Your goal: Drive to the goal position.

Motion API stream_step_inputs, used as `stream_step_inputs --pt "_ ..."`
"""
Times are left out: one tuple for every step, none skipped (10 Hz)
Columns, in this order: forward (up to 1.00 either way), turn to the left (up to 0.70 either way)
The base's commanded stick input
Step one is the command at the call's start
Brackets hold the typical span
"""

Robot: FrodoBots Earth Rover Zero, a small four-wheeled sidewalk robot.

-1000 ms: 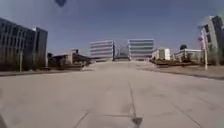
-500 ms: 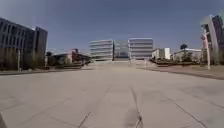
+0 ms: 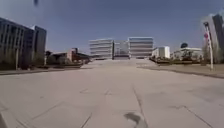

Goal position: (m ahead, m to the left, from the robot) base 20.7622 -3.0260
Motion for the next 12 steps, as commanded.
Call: stream_step_inputs --pt "0.70 0.00" --pt "0.70 0.00" --pt "0.70 0.00" --pt "0.70 0.00" --pt "0.70 0.00" --pt "0.70 0.00" --pt "0.70 0.00" --pt "0.70 0.00" --pt "0.70 0.00" --pt "0.70 0.00" --pt "0.70 0.00" --pt "0.70 0.00"
